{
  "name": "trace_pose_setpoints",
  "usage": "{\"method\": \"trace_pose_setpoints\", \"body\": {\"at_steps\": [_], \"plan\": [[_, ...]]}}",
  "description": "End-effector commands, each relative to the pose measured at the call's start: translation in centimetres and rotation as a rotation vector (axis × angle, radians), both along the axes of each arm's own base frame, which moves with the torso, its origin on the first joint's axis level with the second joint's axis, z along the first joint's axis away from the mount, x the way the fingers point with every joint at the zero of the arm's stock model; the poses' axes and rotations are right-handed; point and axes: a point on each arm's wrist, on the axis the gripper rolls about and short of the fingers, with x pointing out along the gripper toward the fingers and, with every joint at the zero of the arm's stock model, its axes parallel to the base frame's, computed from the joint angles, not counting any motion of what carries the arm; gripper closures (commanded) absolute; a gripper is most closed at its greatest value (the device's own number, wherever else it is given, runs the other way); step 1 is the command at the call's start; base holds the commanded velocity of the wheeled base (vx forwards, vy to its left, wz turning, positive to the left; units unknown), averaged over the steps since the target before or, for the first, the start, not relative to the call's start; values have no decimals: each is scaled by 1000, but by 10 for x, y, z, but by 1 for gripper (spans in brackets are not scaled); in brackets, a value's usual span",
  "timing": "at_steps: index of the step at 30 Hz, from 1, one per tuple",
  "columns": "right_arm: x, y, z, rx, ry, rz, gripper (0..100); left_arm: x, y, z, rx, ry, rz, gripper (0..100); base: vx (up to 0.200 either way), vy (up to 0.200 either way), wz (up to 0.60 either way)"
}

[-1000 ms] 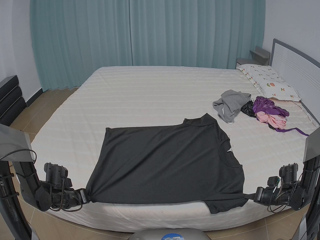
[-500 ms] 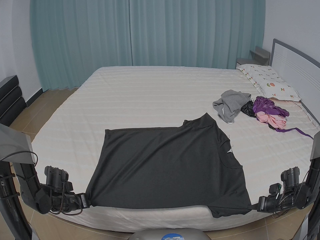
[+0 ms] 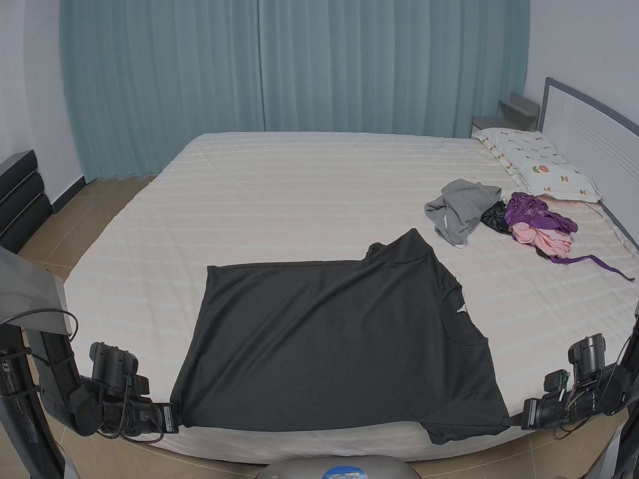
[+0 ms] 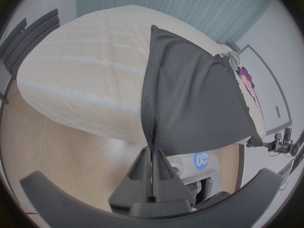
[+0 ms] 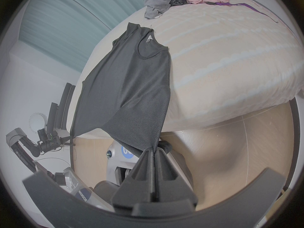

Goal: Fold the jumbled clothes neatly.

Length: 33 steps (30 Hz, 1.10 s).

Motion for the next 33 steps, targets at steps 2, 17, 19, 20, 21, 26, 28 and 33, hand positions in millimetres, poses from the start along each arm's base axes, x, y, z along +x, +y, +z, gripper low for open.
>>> {"method": "trace_pose_setpoints", "body": {"at_steps": [2, 17, 19, 20, 21, 26, 28, 33], "plan": [[-9, 0, 6, -11, 0, 17, 100, -9, 1, -1, 22, 21, -35, 100, 0, 0, 0], [-21, 0, 9, -68, 53, 57, 100, -30, 3, 0, 74, 54, -135, 100, 0, 0, 0], [-22, 0, 12, -70, 42, 57, 100, -32, 3, 0, 78, 61, -143, 100, 0, 0, 0], [-23, 0, 14, -71, 33, 55, 100, -32, 3, 1, 79, 57, -143, 100, 0, 0, 0], [-24, 0, 15, -72, 30, 55, 100, -32, 3, 2, 79, 55, -141, 100, 0, 0, 0], [-30, 1, 18, -72, 50, 58, 100, -34, 4, 4, 94, 66, -136, 100, 0, 0, 0], [-30, 1, 18, -72, 47, 58, 100, -36, 4, 3, 111, 83, -140, 100, 0, 0, 0], [-29, 1, 20, -72, 31, 57, 100, -34, 4, 7, 127, 57, -142, 100, 0, 0, 0]]}}
